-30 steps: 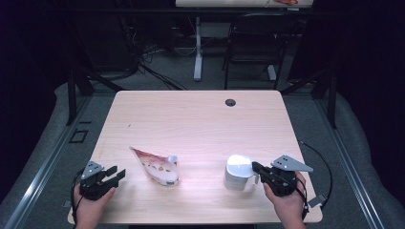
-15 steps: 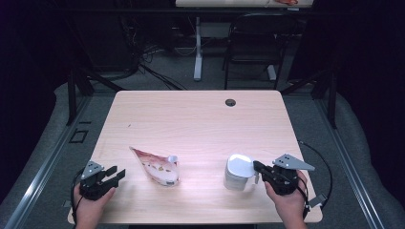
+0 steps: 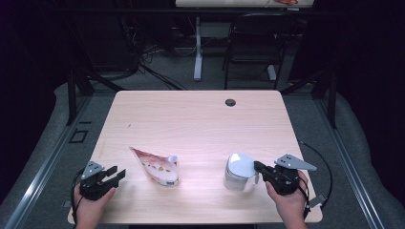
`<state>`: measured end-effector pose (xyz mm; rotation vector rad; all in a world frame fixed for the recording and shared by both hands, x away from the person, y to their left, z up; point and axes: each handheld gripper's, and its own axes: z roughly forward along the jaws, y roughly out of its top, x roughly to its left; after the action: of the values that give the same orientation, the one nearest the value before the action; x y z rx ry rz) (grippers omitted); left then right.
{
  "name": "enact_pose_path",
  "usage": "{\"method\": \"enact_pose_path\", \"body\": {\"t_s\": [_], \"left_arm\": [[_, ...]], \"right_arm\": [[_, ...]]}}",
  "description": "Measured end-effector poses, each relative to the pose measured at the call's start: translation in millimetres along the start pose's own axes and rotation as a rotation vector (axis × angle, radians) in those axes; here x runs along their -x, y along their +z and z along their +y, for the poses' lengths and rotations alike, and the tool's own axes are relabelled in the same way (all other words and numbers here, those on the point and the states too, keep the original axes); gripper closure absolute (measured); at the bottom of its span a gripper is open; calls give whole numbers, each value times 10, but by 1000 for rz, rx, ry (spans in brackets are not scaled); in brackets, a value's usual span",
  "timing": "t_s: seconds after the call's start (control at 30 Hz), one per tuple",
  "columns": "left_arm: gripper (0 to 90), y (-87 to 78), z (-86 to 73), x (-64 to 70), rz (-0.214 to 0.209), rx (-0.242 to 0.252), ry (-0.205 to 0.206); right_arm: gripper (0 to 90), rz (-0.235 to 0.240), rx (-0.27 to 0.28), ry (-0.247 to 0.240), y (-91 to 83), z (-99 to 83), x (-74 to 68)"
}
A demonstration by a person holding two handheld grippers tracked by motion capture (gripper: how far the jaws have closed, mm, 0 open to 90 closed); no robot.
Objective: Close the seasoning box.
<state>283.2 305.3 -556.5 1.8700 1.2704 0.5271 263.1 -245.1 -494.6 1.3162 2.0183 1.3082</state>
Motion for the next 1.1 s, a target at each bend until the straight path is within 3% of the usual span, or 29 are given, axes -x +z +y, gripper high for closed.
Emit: {"method": "enact_pose_path", "body": {"t_s": [0.17,0.4,1.1], "left_arm": [[581,-6,1,-8,-2,-1,-2],[581,4,-6,-35,1,2,-6],[581,-23,-32,-54,11,2,-14]], "right_arm": [[900,4,3,19,-6,-13,17],[900,45,20,95,1,-31,74],[900,73,19,158,6,-38,127]]}}
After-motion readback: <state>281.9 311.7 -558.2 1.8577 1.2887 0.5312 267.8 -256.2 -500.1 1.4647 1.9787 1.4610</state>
